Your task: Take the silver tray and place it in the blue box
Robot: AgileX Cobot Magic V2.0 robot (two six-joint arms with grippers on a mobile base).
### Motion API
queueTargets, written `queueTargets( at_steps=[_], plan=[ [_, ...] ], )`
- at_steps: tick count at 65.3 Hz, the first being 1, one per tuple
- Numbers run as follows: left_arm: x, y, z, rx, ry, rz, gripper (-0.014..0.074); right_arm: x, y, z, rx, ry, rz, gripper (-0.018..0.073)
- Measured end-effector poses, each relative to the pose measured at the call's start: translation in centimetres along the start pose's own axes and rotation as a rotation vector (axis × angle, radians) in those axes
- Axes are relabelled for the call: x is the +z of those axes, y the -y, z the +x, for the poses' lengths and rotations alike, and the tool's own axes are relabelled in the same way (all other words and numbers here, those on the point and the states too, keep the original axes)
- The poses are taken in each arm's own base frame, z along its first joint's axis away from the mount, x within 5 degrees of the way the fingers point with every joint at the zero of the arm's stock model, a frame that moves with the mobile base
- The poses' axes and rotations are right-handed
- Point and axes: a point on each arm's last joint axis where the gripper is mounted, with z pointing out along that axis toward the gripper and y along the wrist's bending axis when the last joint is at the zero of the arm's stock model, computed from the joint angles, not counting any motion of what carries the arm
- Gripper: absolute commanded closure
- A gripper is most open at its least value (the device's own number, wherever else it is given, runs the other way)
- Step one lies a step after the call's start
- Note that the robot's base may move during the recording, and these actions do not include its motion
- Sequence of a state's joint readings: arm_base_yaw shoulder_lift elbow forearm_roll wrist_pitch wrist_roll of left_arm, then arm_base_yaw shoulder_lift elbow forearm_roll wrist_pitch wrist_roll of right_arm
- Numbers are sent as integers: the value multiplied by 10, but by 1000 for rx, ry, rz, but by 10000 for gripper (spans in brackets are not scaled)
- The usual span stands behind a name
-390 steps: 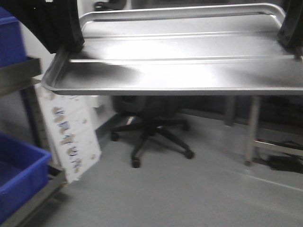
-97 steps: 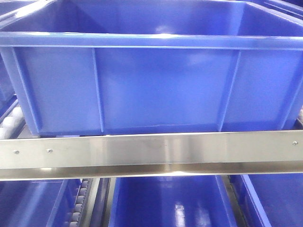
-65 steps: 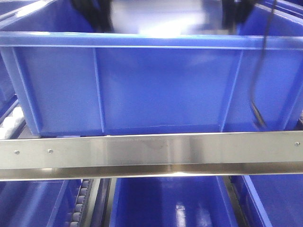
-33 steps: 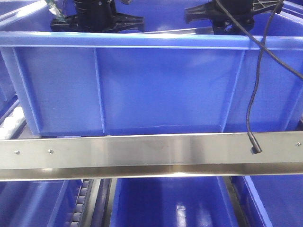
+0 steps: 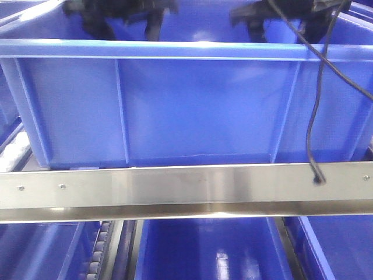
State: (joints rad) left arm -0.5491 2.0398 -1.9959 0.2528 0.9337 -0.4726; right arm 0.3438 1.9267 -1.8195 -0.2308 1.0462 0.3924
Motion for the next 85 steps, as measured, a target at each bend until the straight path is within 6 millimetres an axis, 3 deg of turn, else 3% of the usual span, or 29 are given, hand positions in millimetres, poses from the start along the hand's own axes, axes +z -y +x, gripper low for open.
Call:
queueTargets(
  at_steps=[8, 18, 26, 33, 43, 65, 85],
  plan=[
    [-16, -1, -6, 34, -15, -13, 147, -28, 5, -1, 9, 37, -9, 57],
    [-56, 0, -10, 94, -5, -7, 217, -78, 6, 1, -21, 110, -38, 307],
    [-102, 0, -11, 167, 35, 14, 360, -115, 5, 8, -55, 159, -65, 524],
    [-129, -3, -6, 203, 55, 27, 504, -134, 8, 17, -62, 185, -80, 508],
    [-151, -17, 15, 229, 44, 20, 710, -141, 17, 40, -84, 180, -80, 508],
    [-170, -45, 88, 261, 114, 87, 692, -146, 41, 113, -123, 257, -123, 508],
    [-224, -83, 165, 244, 409, 205, 692, -151, 69, 198, -136, 459, -203, 508]
  ],
)
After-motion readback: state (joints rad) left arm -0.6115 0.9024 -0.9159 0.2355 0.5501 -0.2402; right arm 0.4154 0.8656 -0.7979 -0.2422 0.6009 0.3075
